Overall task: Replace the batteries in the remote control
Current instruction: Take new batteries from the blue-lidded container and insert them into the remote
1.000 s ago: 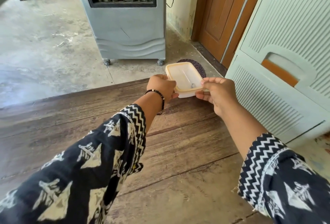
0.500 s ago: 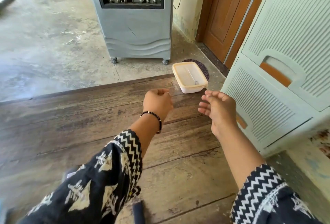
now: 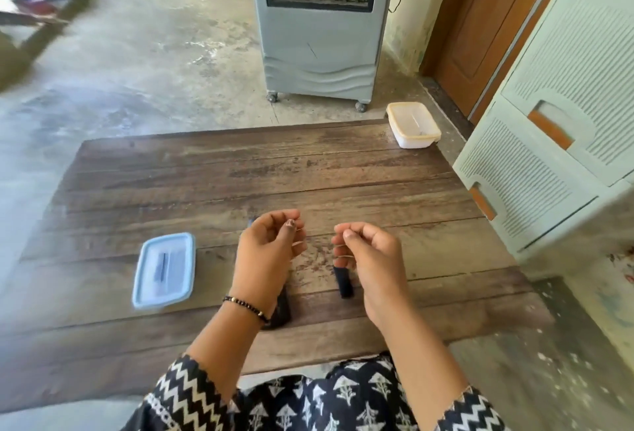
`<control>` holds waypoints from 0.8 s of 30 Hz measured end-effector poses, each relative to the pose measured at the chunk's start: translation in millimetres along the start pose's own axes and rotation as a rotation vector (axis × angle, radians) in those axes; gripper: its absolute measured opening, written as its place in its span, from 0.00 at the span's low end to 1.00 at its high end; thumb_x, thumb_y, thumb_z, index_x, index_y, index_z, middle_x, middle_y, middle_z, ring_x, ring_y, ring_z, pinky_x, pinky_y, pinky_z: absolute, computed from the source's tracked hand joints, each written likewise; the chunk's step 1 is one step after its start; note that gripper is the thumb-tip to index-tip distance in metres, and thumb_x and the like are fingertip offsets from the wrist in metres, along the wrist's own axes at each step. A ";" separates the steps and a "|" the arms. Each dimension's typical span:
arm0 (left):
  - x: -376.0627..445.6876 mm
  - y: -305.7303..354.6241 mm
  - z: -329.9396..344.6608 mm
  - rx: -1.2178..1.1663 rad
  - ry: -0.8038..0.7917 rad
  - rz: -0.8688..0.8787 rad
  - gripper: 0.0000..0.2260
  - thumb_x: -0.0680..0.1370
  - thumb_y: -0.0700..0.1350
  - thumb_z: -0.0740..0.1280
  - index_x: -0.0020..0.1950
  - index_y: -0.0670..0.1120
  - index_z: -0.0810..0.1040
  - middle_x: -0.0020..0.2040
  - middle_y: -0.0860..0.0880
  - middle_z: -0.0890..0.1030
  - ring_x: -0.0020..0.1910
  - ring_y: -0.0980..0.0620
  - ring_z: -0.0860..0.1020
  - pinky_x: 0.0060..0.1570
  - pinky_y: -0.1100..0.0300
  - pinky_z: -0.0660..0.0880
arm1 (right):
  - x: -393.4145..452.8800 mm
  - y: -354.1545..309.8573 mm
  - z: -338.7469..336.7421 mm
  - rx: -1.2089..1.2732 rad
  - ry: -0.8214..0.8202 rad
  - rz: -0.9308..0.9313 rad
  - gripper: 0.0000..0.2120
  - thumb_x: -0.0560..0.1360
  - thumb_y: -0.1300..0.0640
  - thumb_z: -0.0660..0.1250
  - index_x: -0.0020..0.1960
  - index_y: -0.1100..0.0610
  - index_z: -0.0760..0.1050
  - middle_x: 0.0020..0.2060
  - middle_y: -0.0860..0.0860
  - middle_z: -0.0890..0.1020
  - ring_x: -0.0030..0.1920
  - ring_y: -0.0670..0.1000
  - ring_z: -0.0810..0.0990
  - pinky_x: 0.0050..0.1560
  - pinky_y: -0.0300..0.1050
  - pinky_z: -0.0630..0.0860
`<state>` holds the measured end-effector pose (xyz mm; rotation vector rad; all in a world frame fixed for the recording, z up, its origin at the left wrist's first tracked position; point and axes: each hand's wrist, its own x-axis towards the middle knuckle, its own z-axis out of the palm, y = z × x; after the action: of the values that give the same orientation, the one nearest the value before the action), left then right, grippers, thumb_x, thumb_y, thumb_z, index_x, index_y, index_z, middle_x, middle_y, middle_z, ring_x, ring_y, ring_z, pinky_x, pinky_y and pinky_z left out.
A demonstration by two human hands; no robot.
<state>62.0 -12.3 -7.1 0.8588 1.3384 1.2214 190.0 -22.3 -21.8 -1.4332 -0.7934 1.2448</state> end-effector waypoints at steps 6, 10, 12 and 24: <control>-36.1 -17.0 -97.3 0.053 0.182 0.038 0.09 0.78 0.35 0.61 0.45 0.47 0.78 0.41 0.49 0.80 0.41 0.52 0.78 0.42 0.61 0.78 | -50.2 29.2 61.6 -0.095 -0.172 0.020 0.11 0.76 0.66 0.61 0.41 0.57 0.80 0.33 0.52 0.81 0.33 0.48 0.78 0.35 0.41 0.77; -40.5 -28.1 -152.6 0.344 0.449 0.082 0.08 0.76 0.37 0.63 0.49 0.47 0.79 0.45 0.47 0.82 0.43 0.48 0.79 0.49 0.51 0.78 | -69.0 41.8 104.6 -0.257 -0.279 -0.041 0.11 0.75 0.66 0.62 0.42 0.56 0.81 0.34 0.51 0.81 0.34 0.47 0.78 0.36 0.43 0.80; -36.9 -30.9 -166.8 0.462 0.491 0.048 0.10 0.75 0.38 0.64 0.56 0.42 0.77 0.52 0.44 0.82 0.47 0.47 0.79 0.52 0.53 0.76 | -70.8 43.7 120.6 -0.403 -0.279 -0.116 0.07 0.74 0.62 0.64 0.45 0.55 0.81 0.35 0.48 0.81 0.35 0.47 0.80 0.40 0.43 0.80; -34.9 -38.7 -182.8 0.590 0.237 0.051 0.18 0.71 0.37 0.70 0.59 0.44 0.73 0.55 0.48 0.80 0.48 0.54 0.79 0.53 0.57 0.77 | -56.3 44.1 153.0 -0.488 -0.156 -0.023 0.07 0.71 0.65 0.67 0.47 0.56 0.75 0.36 0.51 0.81 0.32 0.51 0.83 0.39 0.54 0.81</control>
<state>-105.2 -88.5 -55.7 1.1867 1.9285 0.9950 23.3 -43.8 -37.8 -1.7161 -1.2811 1.2046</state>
